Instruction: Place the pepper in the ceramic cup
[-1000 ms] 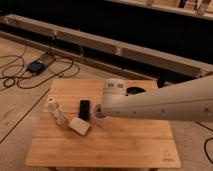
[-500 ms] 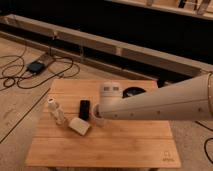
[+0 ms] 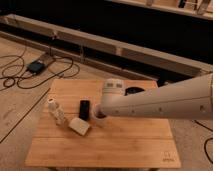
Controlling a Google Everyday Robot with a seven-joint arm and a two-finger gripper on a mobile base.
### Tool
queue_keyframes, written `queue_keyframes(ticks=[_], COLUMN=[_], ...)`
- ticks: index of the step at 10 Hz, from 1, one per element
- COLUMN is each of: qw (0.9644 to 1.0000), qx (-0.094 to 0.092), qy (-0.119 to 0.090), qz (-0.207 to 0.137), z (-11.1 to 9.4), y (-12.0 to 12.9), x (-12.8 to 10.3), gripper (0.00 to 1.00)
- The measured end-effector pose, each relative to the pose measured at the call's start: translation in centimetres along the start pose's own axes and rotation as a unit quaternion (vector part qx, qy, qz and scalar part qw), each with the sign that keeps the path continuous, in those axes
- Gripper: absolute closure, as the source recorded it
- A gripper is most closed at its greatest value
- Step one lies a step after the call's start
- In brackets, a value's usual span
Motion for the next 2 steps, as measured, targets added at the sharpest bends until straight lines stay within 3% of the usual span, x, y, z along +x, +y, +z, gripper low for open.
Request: queue_keyframes(ticks=[2], qw=[1.0], qx=[0.0], qy=[-0.001], qz=[0.0], z=[0.01], y=[-0.06], x=[-0.04], gripper=[0.29])
